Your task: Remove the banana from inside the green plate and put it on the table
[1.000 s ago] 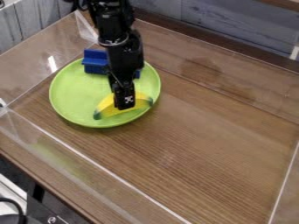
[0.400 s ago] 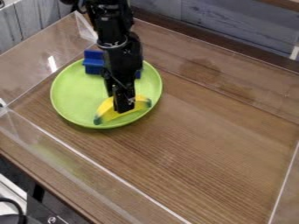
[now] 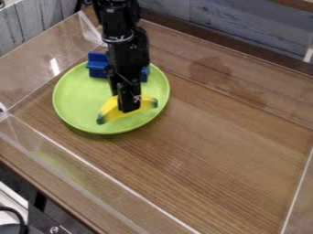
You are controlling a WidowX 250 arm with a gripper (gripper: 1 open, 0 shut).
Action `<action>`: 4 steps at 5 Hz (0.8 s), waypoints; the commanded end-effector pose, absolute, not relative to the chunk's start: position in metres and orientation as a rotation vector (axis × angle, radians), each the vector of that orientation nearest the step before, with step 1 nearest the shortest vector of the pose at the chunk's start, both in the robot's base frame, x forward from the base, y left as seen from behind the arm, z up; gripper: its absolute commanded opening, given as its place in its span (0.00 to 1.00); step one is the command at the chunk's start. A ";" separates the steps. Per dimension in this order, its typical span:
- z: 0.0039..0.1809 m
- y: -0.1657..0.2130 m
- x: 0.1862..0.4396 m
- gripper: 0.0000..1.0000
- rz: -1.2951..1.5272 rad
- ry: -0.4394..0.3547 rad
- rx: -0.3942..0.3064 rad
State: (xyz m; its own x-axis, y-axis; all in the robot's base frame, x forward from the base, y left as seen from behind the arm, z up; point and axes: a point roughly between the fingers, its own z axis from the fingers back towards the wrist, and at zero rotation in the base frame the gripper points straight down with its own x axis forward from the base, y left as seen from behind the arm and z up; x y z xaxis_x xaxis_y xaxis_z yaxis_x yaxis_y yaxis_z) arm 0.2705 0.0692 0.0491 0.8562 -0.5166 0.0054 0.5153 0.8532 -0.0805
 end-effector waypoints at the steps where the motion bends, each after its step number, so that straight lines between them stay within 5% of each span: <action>1: 0.073 0.061 0.283 0.00 -0.577 -0.047 -0.038; 4: 0.095 0.065 0.280 0.00 -0.453 -0.055 -0.038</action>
